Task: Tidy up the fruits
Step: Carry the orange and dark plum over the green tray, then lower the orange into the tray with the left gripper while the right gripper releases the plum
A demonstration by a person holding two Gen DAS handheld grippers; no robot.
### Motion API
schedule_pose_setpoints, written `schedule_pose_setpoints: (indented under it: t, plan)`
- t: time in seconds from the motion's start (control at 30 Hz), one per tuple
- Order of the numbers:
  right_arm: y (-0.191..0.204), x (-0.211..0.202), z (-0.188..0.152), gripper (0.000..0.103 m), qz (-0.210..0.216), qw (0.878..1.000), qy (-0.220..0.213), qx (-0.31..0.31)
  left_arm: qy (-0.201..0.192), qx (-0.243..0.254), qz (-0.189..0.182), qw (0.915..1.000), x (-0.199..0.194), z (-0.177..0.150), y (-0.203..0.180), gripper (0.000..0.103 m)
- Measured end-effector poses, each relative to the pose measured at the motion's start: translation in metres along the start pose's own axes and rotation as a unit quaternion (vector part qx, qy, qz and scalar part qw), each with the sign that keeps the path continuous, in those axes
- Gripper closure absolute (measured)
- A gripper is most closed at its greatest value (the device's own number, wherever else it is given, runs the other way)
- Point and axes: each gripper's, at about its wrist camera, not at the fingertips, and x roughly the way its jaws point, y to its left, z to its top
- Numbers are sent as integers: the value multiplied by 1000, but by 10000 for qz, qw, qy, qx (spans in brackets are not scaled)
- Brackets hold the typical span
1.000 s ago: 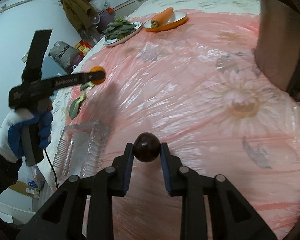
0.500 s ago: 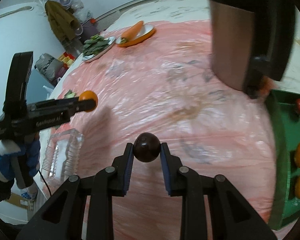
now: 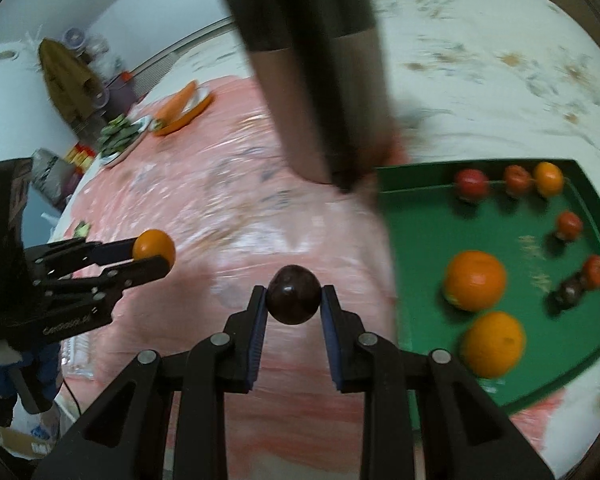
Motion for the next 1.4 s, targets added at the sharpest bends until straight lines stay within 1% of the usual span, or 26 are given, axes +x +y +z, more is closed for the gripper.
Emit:
schedule_pose_setpoints:
  t: [0.13,0.37,0.6,0.97,1.17,1.4]
  plan:
    - [-29,-15,-5,97,-217,9996,-82,177,-8,225,-206,9995,3,6,-32,67]
    - [-65,-37,-10,97,-461,9979,-232,394,-12,549,-504,9972,7,16,-80,67]
    - [-95,-53,-13,97,-668,9957,-318,561,28,721,-683,9951,13,24,-114,67]
    - [-135,-63,-25,97,-950,9915,-308,830,49,911,-835,9923,27,36,-150,67]
    - [-151,-63,-29,97,-1041,9909,-226,821,2,981,-896,9911,36,44,-168,67]
    - [-161,-56,-34,97,-1134,9910,-100,703,-161,1110,-821,9903,52,68,-187,67]
